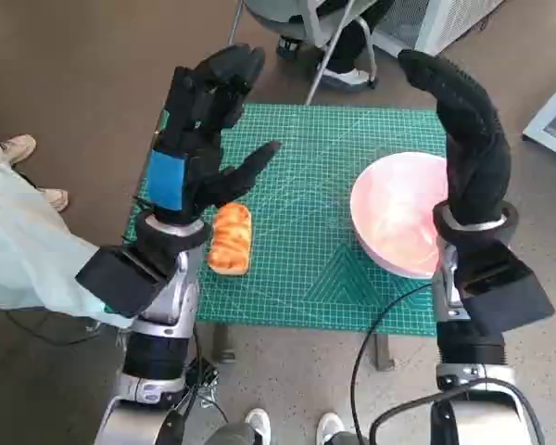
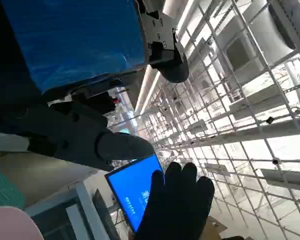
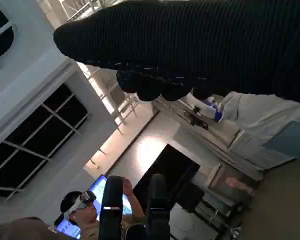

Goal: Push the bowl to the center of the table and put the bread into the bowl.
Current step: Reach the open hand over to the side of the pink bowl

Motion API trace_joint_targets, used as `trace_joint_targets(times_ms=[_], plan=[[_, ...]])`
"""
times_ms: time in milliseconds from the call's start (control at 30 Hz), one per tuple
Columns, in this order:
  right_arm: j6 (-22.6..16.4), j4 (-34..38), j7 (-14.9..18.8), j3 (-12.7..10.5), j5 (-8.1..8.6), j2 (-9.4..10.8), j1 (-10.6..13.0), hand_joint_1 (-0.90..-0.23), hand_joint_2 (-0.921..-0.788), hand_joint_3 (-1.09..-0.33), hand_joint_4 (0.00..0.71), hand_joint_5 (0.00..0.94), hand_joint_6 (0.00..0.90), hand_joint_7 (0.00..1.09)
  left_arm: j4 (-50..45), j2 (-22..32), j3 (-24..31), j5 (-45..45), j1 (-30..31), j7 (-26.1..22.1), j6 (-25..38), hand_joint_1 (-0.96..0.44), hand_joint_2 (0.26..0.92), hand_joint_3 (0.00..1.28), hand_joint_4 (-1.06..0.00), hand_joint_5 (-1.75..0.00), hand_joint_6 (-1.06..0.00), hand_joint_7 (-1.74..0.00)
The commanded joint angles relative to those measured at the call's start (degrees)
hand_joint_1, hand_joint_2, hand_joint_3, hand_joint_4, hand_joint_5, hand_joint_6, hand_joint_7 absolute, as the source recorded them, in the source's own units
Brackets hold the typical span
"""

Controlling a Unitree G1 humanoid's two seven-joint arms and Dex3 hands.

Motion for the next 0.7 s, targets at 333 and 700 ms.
trace_joint_targets(times_ms=[333,700], plan=[[0.45,-0.04,0.14,-0.06,-0.03,-0.15,2.14,-0.555,-0.921,-0.764,0.344,0.000,0.035,0.77,-0.53,-0.52,-0.05,0.36,0.36,1.12,0.22,-0.21,0.921,0.25,-0.43,-0.09,-0.12,-0.80],[0.56,-0.04,0.46,-0.12,0.28,-0.40,2.39,-0.557,-0.921,-0.765,0.340,0.000,0.032,0.77,-0.38,-0.66,-0.14,0.33,0.54,1.35,0.16,-0.21,0.921,0.25,-0.43,-0.09,-0.12,-0.80]])
